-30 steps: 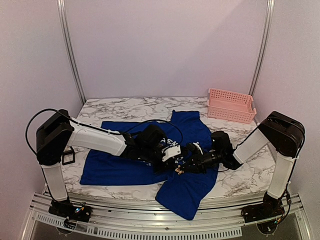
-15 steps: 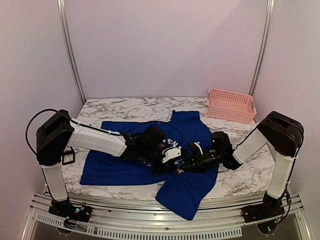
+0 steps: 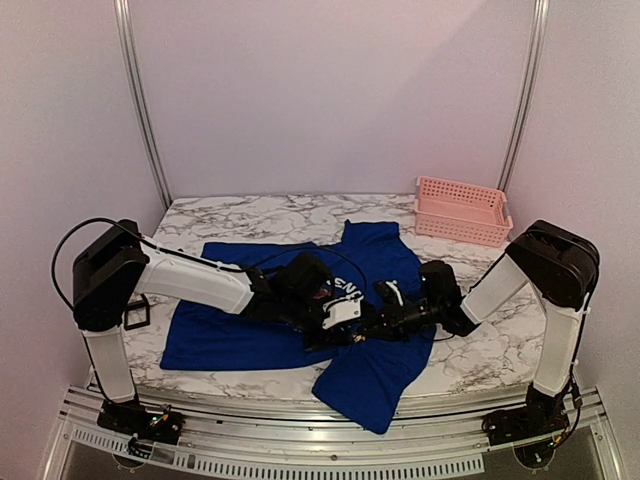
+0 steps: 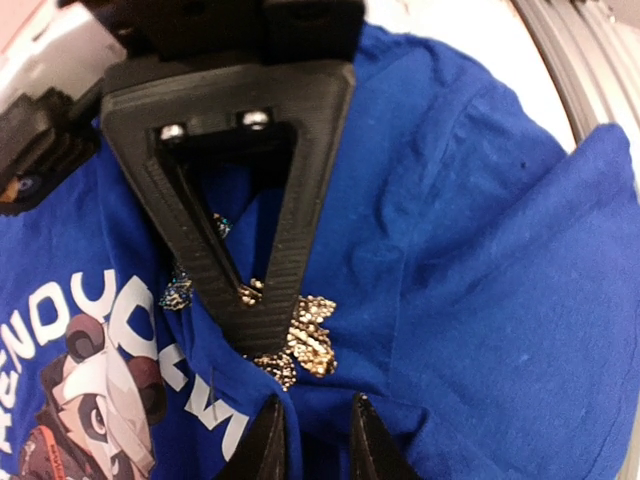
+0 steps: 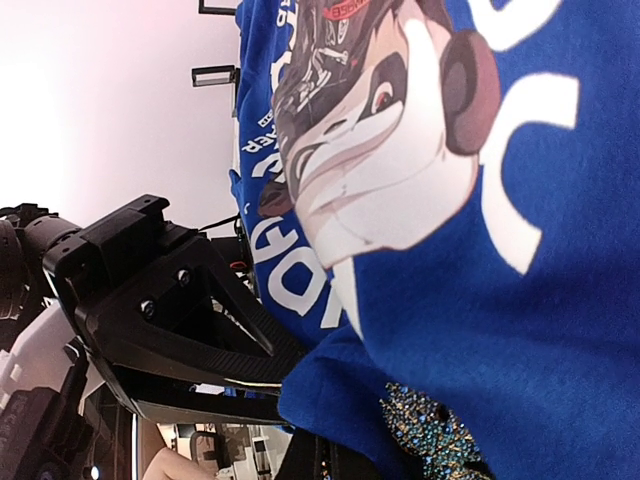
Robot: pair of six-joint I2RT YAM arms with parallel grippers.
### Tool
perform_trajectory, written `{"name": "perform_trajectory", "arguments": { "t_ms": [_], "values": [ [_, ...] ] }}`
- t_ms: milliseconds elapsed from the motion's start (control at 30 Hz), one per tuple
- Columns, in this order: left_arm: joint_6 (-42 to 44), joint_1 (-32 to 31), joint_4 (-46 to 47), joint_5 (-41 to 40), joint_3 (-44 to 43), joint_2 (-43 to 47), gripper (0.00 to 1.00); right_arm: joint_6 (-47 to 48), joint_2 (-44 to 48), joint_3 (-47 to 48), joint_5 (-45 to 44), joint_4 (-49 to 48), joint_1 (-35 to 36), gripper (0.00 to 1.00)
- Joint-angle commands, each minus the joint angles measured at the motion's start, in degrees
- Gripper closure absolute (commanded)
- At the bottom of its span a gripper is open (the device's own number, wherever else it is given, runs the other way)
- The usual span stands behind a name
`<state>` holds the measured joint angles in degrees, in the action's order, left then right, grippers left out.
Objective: Pin the brooch onto the clothing
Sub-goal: Cross the brooch on the flattened clothing.
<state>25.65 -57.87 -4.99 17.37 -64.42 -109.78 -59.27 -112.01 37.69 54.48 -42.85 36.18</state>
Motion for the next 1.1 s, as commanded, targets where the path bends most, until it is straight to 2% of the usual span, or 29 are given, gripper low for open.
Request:
{"name": "perform_trajectory", "arguments": {
  "t_ms": [0, 233, 333, 433, 500, 567, 700, 800, 933, 1067],
  "values": [
    [1.94, -0.52, -2.63, -1.02, 0.94, 1.08, 0.73, 1.9, -2.43, 1.4, -1.42, 0.33, -1.03, 1.0],
    [6.4, 0.74, -10.05, 2.55, -1.07, 5.95, 0.51, 3.41, -3.28, 1.24, -1.56, 0.55, -1.26, 1.0],
    [8.94, 1.51, -12.47, 7.28, -1.33, 8.23, 0.48, 3.96, -3.78, 1.34, -1.13, 0.45, -1.26, 1.0],
    [7.7, 2.6, -11.16, 10.56, -1.53, 8.69, 0.48, 4.22, -3.98, 1.33, -0.92, 0.26, -1.26, 1.0],
    [1.52, 3.97, -6.13, 9.49, -1.99, 7.17, 0.55, 4.25, -4.17, 1.33, -0.78, -0.11, -1.27, 1.0],
    [-6.64, 5.41, -0.86, 6.3, -3.5, 4.63, 0.74, 4.09, -4.23, 1.33, -0.54, -0.28, -1.29, 1.0],
    [-14.56, 6.33, 3.31, 4.86, -3.72, 1.23, 1.0, 3.85, -4.23, 1.24, 0.13, -0.52, -1.25, 1.0],
    [-17.31, 7.62, 6.57, 3.81, -2.79, -0.75, 1.0, 3.23, -4.19, 0.97, 0.42, -1.48, -1.27, 1.0],
    [-15.58, 8.29, 10.28, 1.66, -2.32, -3.68, 1.0, 2.76, -4.65, 1.4, 1.42, -1.96, -1.28, 1.0],
    [-14.41, 7.85, 13.71, 7.13, -2.79, -4.62, 1.0, 2.84, -4.68, 1.42, 1.56, -1.34, -1.21, 1.0]
  ]
}}
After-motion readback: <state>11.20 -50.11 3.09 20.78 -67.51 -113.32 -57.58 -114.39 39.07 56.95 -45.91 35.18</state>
